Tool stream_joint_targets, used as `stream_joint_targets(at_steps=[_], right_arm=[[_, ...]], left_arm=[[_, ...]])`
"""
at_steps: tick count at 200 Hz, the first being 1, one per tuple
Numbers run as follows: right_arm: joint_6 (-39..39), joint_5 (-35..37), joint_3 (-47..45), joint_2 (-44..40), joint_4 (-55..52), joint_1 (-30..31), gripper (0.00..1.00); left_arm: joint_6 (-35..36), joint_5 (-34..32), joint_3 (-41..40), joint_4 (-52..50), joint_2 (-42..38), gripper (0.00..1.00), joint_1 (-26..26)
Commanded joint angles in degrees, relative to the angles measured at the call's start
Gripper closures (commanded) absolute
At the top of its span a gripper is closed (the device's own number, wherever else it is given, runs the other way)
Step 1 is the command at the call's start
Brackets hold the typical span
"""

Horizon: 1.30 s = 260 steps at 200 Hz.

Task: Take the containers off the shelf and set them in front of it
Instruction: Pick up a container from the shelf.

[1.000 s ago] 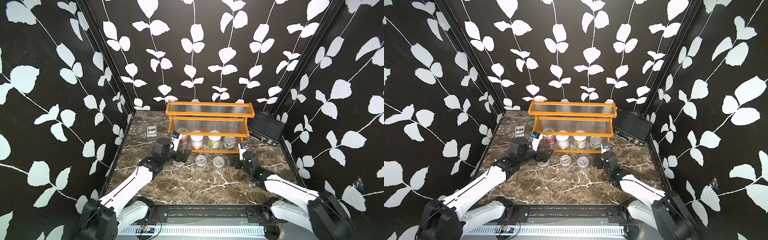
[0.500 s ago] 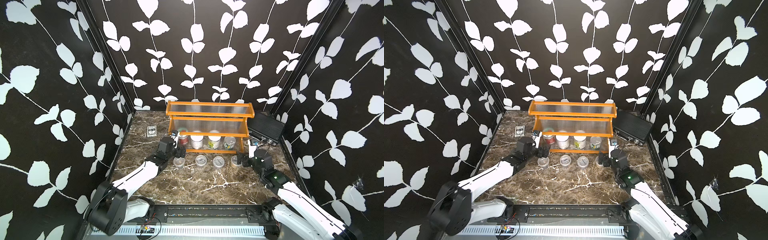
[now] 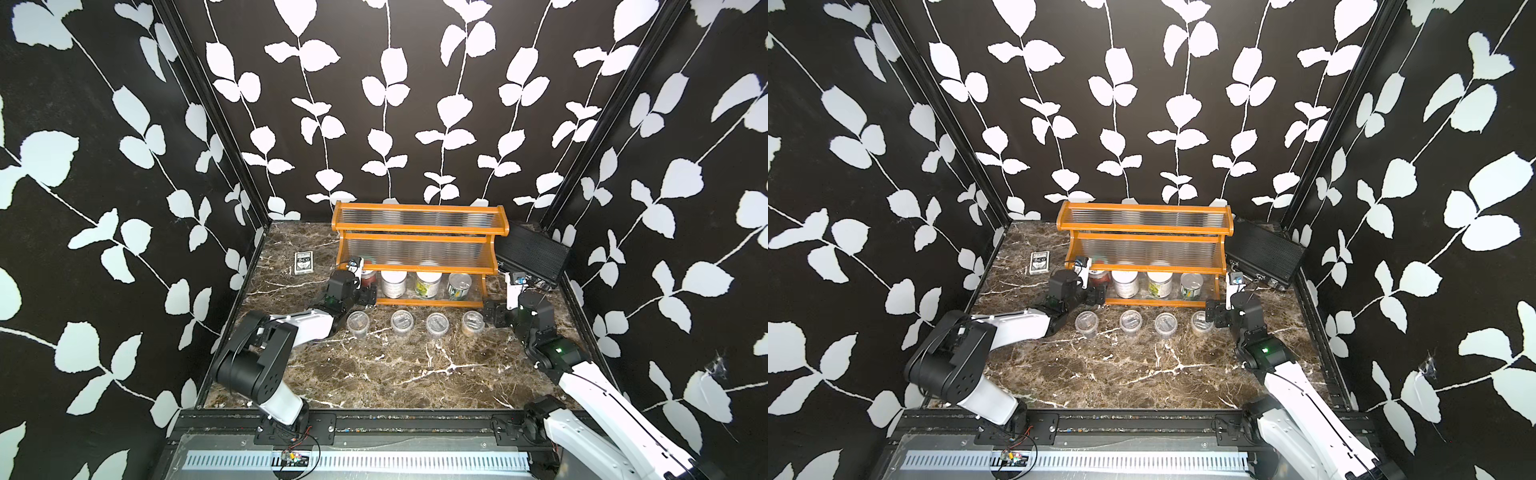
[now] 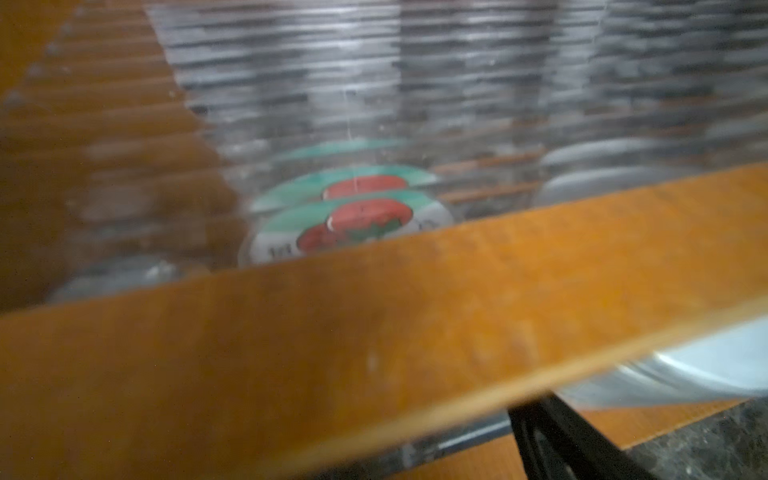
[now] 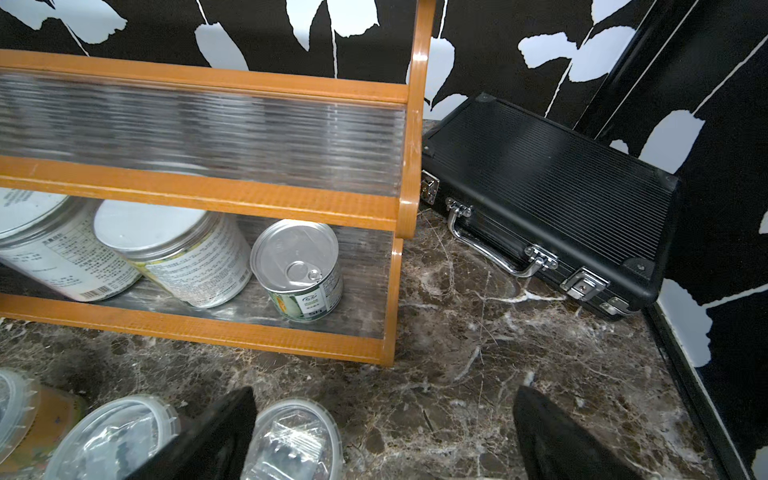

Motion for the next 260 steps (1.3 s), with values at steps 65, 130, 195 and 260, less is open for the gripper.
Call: stream_joint_targets(at_steps=[65, 130, 195, 260], right_arm=[[-1.10, -0.56, 2.48, -0.98, 0.99, -1.68, 0.00], [-1.36, -1.19, 3.34, 0.89, 2.26, -2.30, 0.00], [-0.75, -2.16, 3.46, 2.19, 2.62, -2.39, 0.00], [-0.95, -2.50, 3.65, 2.67, 1.48, -2.56, 0.00]], left_arm=[[-0.79, 0.84, 4.33, 10.57, 6.10, 0.01, 1.64], [-0.12, 0.87, 7.12, 12.54, 9.33, 0.01, 2.19], [1.74, 4.20, 8.73, 13.21, 11.47, 0.03, 2.59], [3.19, 7.69, 8.93, 10.96, 12.07, 0.22, 3.40]])
